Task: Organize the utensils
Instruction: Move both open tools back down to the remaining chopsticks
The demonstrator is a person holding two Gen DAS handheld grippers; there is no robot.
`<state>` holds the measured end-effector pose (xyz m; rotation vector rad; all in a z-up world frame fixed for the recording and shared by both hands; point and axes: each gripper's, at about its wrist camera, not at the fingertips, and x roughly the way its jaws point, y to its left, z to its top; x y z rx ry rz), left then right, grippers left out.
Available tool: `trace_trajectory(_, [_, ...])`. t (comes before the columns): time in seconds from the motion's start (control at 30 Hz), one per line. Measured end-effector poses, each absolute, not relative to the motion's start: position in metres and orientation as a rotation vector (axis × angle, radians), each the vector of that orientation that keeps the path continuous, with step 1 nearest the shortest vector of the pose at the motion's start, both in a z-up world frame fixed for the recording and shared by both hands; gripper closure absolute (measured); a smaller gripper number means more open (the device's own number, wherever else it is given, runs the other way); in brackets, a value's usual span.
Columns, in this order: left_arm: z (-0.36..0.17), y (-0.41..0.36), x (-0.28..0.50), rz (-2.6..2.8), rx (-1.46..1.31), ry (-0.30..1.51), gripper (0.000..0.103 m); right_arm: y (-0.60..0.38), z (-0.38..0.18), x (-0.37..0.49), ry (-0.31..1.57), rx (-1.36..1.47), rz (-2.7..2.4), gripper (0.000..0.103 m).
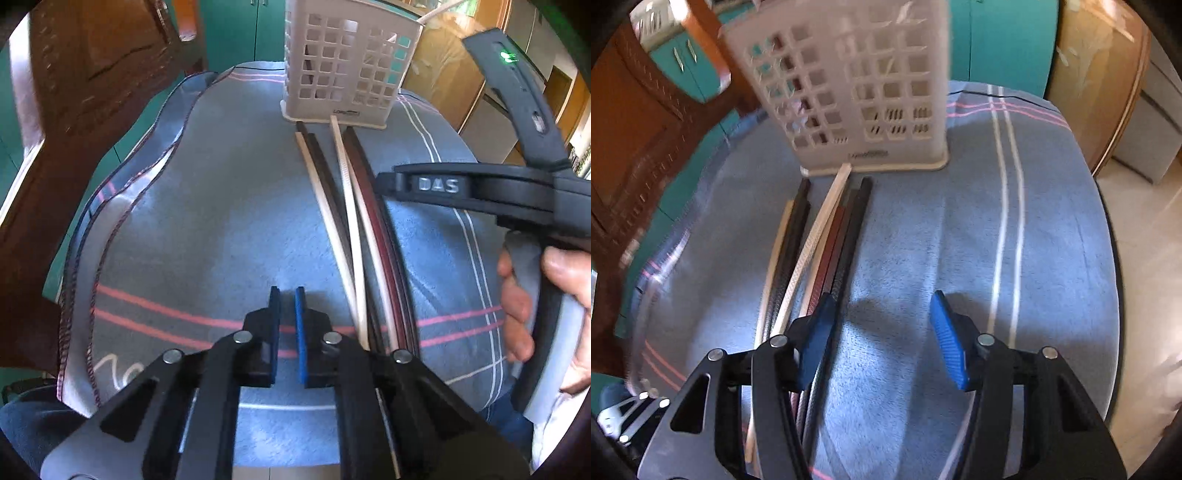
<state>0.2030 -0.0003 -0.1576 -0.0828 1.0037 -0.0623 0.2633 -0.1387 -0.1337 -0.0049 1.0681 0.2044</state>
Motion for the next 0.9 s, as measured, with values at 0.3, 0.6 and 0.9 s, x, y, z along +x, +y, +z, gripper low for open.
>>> trace_trajectory(0.3, [-0.152, -0.002, 0.194, -0.073, -0.082, 1.001, 0.095, -0.112, -0.134, 0.270, 1.064, -0.101, 0.166, 0.064])
trace_trajectory(0.6, [-0.153, -0.008, 0.194, -0.083, -0.080, 0.996, 0.084, -0.105, -0.140, 0.268, 1.094, -0.208, 0.164, 0.091])
trace_trajectory(0.9, [-0.153, -0.008, 0.196, -0.080, -0.083, 0.993, 0.078, -0.167, -0.130, 0.284, 1.115, -0.079, 0.098, 0.097])
